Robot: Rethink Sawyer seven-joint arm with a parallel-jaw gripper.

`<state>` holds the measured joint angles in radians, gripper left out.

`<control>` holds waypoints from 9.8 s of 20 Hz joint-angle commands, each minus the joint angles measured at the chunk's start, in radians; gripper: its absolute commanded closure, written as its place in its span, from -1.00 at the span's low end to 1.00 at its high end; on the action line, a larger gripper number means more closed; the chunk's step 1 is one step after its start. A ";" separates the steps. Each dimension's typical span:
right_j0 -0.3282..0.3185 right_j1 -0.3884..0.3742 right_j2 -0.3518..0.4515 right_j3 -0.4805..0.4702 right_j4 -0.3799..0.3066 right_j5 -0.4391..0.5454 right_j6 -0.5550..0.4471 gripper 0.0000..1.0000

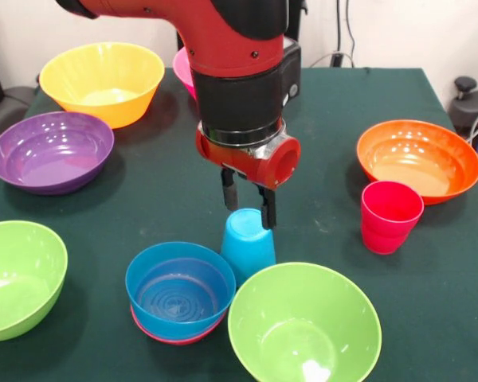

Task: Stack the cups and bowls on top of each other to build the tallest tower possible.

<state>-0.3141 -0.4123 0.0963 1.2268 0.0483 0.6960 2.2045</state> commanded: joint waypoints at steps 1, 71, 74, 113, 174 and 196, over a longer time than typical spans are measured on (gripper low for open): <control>-0.010 0.025 0.079 0.014 -0.020 0.089 -0.054 -1.00; 0.099 0.110 -0.078 -0.060 0.020 0.068 0.018 -1.00; 0.070 0.139 -0.084 -0.134 0.005 0.103 -0.022 -1.00; -0.052 0.264 -0.031 -0.155 -0.128 -0.032 -0.184 -1.00; -0.093 0.138 0.086 -0.217 -0.118 0.150 -0.188 1.00; -0.072 0.042 0.091 -0.205 -0.109 0.212 -0.172 1.00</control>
<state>-0.4086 -0.3291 0.0960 1.0141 -0.0182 0.7994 2.2045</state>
